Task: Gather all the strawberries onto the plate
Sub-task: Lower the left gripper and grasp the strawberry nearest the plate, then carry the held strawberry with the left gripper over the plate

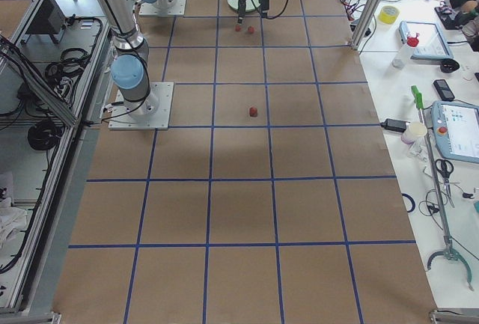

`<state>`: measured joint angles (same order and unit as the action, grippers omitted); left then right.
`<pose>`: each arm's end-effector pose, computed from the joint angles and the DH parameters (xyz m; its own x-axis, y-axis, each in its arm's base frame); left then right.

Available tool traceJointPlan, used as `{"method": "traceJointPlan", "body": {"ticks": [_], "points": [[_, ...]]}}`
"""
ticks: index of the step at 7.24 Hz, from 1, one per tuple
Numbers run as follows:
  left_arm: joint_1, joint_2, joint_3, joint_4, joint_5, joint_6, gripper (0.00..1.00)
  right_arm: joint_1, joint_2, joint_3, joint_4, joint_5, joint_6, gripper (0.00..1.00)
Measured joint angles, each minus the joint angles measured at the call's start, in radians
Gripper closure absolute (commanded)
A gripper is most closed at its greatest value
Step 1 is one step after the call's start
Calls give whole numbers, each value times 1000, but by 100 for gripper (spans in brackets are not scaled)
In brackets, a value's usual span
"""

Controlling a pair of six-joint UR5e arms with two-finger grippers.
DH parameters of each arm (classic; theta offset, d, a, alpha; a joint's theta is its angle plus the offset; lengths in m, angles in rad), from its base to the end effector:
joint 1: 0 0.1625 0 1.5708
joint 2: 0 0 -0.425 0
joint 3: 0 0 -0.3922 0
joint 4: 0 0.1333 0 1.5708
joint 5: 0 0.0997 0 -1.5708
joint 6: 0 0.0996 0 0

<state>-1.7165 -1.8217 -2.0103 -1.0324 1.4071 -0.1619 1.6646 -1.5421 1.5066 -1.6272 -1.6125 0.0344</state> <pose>-0.2193 -0.4647 0.2122 -0.9901 -0.0404 0.1346 -0.0163 0.9844 0.1754 0.1766 -0.4982 0.5113 -0.9977 -0.0556 0.0383 -0.0590 0.9939 -0.0931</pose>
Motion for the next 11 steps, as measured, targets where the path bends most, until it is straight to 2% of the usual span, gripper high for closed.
{"method": "traceJointPlan", "body": {"ticks": [1,5,6,7,8,9,10,11], "points": [[0,-22,1,24,0,-12,10,1,0,2,-5,3,-2,0],[0,-49,-3,32,9,-20,12,-10,2,-19,-10,9,-67,0],[0,-51,-4,29,11,-20,22,-17,2,-23,-8,9,-71,0],[0,-55,-5,28,11,-20,39,-22,3,-24,-4,9,-71,0],[0,-64,-5,28,11,-20,60,-25,2,-24,-3,11,-71,0],[0,-75,-5,28,11,-20,88,-27,2,-22,-2,18,-70,0],[0,-84,-4,27,10,-20,100,-27,2,-20,-1,26,-72,0],[0,-89,0,27,10,-21,100,-28,2,-18,0,28,-73,0]]}}
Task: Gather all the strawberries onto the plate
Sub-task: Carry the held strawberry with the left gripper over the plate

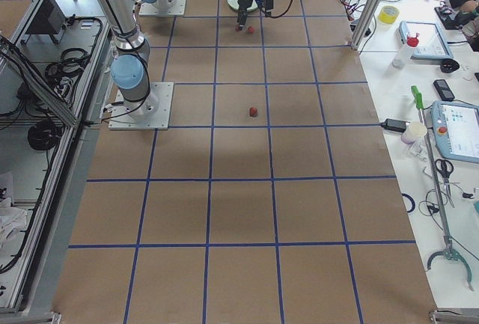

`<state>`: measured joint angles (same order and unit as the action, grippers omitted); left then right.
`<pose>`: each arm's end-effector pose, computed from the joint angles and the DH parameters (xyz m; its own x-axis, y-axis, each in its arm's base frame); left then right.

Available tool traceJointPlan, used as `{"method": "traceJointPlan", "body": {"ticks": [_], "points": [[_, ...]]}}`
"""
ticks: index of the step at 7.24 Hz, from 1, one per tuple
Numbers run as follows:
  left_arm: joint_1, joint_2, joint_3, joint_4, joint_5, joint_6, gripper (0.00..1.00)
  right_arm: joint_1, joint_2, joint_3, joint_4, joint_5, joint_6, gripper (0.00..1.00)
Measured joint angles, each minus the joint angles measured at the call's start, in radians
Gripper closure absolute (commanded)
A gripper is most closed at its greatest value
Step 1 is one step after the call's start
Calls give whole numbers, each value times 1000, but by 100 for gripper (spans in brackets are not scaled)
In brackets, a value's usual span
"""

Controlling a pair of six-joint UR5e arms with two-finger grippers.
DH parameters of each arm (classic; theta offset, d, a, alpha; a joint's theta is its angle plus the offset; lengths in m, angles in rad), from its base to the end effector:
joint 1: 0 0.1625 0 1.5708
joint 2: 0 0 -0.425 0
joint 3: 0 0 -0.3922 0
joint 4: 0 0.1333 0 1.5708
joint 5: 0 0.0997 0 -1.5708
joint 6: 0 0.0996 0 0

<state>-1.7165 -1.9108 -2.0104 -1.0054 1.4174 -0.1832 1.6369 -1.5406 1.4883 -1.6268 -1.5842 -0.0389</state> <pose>-0.2191 -0.4703 0.1701 -0.9919 -0.0666 0.1081 -0.0395 0.9709 0.2362 0.1657 -0.5045 0.5196 -0.9945 -0.1031 0.0175 -0.1044 0.9887 -0.1075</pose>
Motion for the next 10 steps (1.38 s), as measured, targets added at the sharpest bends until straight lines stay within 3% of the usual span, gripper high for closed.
{"method": "traceJointPlan", "body": {"ticks": [3,6,10], "points": [[7,30,71,-59,27,-1,100,-1,-2,5,3,0,3,0],[117,68,266,-284,161,76,100,0,-4,6,5,0,7,0],[318,75,224,-315,223,331,100,0,-4,6,5,-1,8,0]]}}
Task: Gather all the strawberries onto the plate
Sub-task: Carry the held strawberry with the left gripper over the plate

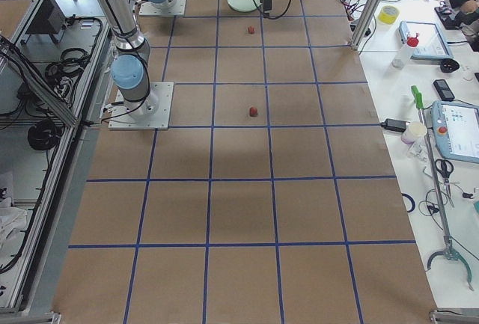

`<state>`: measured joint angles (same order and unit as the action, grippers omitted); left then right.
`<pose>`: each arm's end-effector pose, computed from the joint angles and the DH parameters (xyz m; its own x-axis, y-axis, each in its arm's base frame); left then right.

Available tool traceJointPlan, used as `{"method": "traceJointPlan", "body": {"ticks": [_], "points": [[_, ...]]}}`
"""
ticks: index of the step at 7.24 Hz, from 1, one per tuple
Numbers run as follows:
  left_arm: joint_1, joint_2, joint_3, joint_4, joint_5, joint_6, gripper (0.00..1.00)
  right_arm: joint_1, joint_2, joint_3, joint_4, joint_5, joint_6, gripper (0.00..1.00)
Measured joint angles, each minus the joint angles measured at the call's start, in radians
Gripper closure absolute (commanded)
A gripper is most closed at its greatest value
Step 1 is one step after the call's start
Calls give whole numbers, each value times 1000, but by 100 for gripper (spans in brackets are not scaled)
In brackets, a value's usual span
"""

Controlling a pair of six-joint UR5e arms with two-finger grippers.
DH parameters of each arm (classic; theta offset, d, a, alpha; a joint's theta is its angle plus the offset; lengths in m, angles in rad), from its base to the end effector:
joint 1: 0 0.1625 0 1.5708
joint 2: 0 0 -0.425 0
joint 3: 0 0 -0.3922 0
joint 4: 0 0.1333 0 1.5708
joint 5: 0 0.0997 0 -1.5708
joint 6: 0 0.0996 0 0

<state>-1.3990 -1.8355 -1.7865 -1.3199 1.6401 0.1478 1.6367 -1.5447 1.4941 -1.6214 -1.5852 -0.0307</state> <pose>-0.0333 -0.5472 0.2720 -0.9994 -0.0120 -0.0332 -0.0195 0.9718 0.2350 0.1653 -0.5022 0.5182 -0.9953 -0.0948 0.0174 -0.0961 0.9903 -0.1005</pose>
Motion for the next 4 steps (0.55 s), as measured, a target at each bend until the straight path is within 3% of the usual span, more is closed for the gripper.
{"method": "traceJointPlan", "body": {"ticks": [2,3,4], "points": [[95,-12,-58,6,1,80,100,0,0,0,0,2,0,0],[115,-16,-75,8,1,90,89,0,0,0,0,2,0,0],[124,-17,-84,7,0,93,1,0,0,0,-1,2,0,0]]}}
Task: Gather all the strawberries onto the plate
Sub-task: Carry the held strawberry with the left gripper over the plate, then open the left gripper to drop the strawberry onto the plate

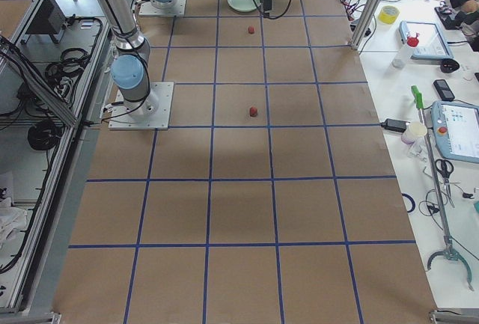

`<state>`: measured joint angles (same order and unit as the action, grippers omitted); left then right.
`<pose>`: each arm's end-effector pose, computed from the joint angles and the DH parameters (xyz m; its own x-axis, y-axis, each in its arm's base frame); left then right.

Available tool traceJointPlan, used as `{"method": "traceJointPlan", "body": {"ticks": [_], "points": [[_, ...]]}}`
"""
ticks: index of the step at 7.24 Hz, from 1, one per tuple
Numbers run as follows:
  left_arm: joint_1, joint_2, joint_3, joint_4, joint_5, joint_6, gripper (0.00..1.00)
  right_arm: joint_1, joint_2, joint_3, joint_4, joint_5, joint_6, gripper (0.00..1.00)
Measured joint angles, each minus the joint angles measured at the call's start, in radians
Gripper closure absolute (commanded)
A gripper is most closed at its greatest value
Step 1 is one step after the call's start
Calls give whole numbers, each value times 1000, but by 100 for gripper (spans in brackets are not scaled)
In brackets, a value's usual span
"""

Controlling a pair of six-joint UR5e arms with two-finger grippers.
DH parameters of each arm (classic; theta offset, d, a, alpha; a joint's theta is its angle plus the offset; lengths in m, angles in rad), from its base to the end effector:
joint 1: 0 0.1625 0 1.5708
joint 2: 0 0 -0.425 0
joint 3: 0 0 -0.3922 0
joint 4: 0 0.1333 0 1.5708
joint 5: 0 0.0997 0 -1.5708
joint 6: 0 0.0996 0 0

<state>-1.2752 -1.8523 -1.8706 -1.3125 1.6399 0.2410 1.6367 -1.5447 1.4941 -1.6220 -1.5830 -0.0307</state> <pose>0.0273 -0.5236 0.2295 -0.9989 -0.0453 0.0122 -0.0390 0.9453 0.3239 0.1655 -0.5023 0.5182 -0.9954 -0.0950 0.0153 -0.0961 0.9902 -0.1012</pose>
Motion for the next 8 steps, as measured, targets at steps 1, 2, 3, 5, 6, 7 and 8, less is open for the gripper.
{"method": "traceJointPlan", "body": {"ticks": [1,2,3,5,6,7,8], "points": [[4,-1,-6,-1,-5,3,0,0,0,0,0,0,0,0],[4,-3,-8,-1,-9,5,0,0,0,0,0,0,0,0],[4,-1,-6,0,-11,3,0,0,0,0,0,0,0,0],[-6,11,8,2,-20,-5,0,-2,1,0,-2,0,-1,0],[-22,15,29,3,-57,-27,0,-20,4,1,-3,-1,-6,0],[-54,15,52,4,-106,-67,0,-66,10,3,-2,0,-21,0],[-110,14,72,18,-134,-119,0,-126,19,11,0,3,-55,0]]}}
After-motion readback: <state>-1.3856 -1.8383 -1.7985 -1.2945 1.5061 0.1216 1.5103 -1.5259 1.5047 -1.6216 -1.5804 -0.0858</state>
